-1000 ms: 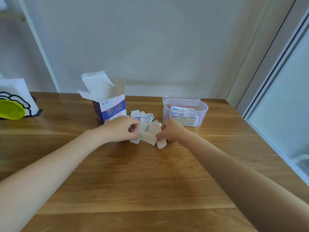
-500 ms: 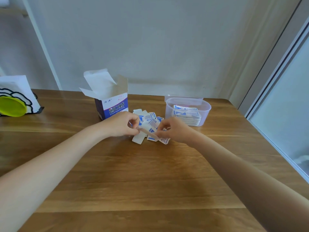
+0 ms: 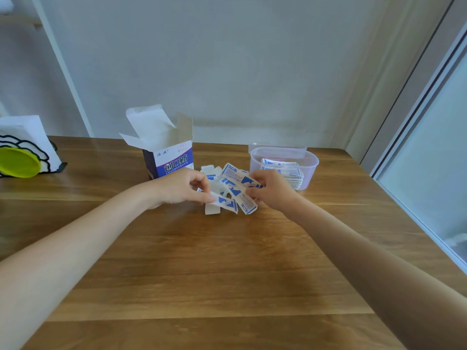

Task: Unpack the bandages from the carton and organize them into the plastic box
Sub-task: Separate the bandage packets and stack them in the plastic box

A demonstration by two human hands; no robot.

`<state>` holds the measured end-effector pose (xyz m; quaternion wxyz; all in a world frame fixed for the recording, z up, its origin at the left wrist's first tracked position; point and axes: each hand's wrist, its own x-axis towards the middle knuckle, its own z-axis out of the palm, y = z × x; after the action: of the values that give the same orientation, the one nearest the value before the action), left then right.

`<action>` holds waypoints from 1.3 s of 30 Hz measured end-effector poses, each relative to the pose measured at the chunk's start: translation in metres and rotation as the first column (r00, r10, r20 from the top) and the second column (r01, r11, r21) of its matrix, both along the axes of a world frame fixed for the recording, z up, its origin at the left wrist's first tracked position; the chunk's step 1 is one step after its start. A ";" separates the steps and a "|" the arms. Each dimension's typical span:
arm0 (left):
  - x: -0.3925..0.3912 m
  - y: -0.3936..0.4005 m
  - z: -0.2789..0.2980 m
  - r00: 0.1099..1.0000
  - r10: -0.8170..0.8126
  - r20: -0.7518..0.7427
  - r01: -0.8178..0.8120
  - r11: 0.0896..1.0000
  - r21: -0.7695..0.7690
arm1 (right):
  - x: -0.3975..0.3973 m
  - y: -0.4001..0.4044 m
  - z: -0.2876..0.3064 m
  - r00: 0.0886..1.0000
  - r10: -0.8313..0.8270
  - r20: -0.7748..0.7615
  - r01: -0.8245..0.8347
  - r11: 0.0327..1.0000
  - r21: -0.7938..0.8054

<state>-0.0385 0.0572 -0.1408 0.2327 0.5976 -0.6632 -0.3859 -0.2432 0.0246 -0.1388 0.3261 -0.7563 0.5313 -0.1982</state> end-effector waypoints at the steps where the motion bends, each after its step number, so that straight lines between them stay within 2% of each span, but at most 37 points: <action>1: 0.001 -0.001 0.000 1.000 0.014 0.004 -0.014 1.000 -0.002 | 0.000 0.000 0.000 1.000 -0.015 0.018 0.015 1.000 0.005; 7: 0.004 -0.002 0.005 0.987 0.100 -0.124 -0.100 0.995 0.002 | 0.001 0.000 0.007 0.980 -0.081 0.183 0.077 0.997 0.027; 10: -0.001 -0.003 0.004 0.965 0.196 -0.176 -0.195 0.980 0.026 | 0.007 -0.001 0.008 0.957 -0.108 0.269 0.089 0.993 0.081; 13: -0.012 -0.005 0.002 0.863 0.355 -0.360 -0.353 0.933 0.076 | 0.012 0.000 0.006 0.889 -0.212 0.406 0.098 0.954 0.283; 16: -0.029 -0.003 -0.001 0.750 0.440 -0.494 -0.403 0.896 0.187 | 0.017 0.001 0.005 0.732 -0.407 0.546 0.099 0.857 0.506; 22: -0.054 0.001 -0.005 0.812 0.361 -0.458 -0.327 0.932 0.154 | 0.023 0.001 0.001 0.673 -0.475 0.567 0.153 0.839 0.522; 25: -0.053 0.002 -0.001 0.912 0.254 -0.323 -0.221 0.966 0.136 | 0.021 0.001 0.001 0.730 -0.413 0.545 0.161 0.878 0.450; 28: -0.046 0.001 0.006 0.901 0.204 -0.382 -0.136 0.971 0.197 | 0.017 0.000 0.004 0.834 -0.324 0.447 0.209 0.935 0.287; 30: -0.040 -0.001 0.008 0.858 0.272 -0.435 -0.213 0.960 0.182 | 0.013 -0.002 0.005 0.897 -0.277 0.345 0.234 0.959 0.162; 32: -0.037 -0.002 0.008 0.815 0.342 -0.467 -0.299 0.940 0.165 | 0.012 0.000 0.006 0.947 -0.198 0.254 0.177 0.979 0.103; 35: -0.035 -0.004 0.005 0.818 0.377 -0.434 -0.353 0.925 0.139 | 0.015 0.003 0.005 0.988 -0.083 0.131 0.075 0.995 0.063; 39: -0.030 -0.006 0.003 0.852 0.404 -0.333 -0.384 0.914 0.126 | 0.009 0.000 0.010 0.977 -0.063 0.203 0.075 0.996 -0.050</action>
<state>-0.0688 0.0515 -0.1377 0.4050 0.6481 -0.4632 -0.4487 -0.2343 0.0242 -0.1293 0.3491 -0.7226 0.5157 -0.3000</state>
